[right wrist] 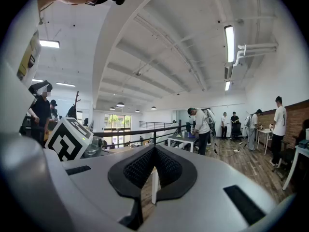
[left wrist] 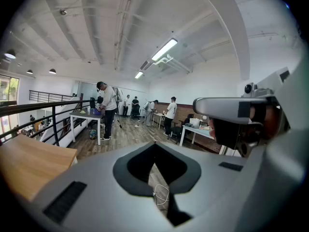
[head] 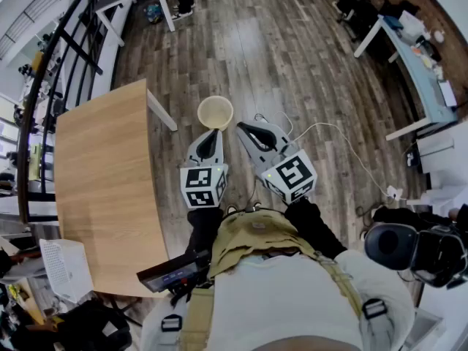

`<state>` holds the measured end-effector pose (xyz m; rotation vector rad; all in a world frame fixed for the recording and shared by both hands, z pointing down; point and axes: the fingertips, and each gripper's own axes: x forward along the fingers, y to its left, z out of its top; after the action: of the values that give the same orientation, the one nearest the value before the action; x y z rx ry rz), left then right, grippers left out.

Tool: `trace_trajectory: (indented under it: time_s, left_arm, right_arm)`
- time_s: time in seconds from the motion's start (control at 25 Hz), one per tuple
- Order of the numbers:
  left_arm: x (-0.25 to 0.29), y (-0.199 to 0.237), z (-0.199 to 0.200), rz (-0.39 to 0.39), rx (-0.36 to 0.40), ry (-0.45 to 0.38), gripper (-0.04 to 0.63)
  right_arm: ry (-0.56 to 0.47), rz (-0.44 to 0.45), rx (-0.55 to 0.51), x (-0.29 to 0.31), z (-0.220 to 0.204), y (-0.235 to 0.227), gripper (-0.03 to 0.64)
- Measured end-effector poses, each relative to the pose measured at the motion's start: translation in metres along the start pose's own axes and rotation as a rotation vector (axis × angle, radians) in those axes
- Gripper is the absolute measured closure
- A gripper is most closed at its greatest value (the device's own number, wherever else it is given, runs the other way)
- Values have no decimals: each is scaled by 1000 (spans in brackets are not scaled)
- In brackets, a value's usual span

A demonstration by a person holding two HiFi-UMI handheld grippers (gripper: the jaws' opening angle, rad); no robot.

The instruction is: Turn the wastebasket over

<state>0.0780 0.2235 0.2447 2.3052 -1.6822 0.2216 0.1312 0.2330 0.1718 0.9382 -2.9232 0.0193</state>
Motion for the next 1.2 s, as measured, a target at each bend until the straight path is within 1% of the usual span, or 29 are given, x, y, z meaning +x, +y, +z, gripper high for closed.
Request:
trace_trajectory:
  time_s: [0.28, 0.52, 0.72, 1.0, 1.2]
  left_arm:
    - [3, -1, -3, 2, 2, 6, 594]
    - [-6, 7, -8, 31, -9, 21, 594]
    - [-17, 16, -12, 63, -20, 21, 594]
    - [-34, 33, -24, 92, -40, 30, 594]
    - [-45, 43, -36, 90, -55, 48, 594]
  right_arm:
    - [7, -1, 18, 2, -3, 0, 596]
    - [6, 27, 20, 5, -6, 7, 597]
    - [31, 39, 39, 10, -14, 14, 595]
    - [51, 57, 47, 20, -24, 32, 595]
    - [75, 54, 54, 26, -34, 46, 595]
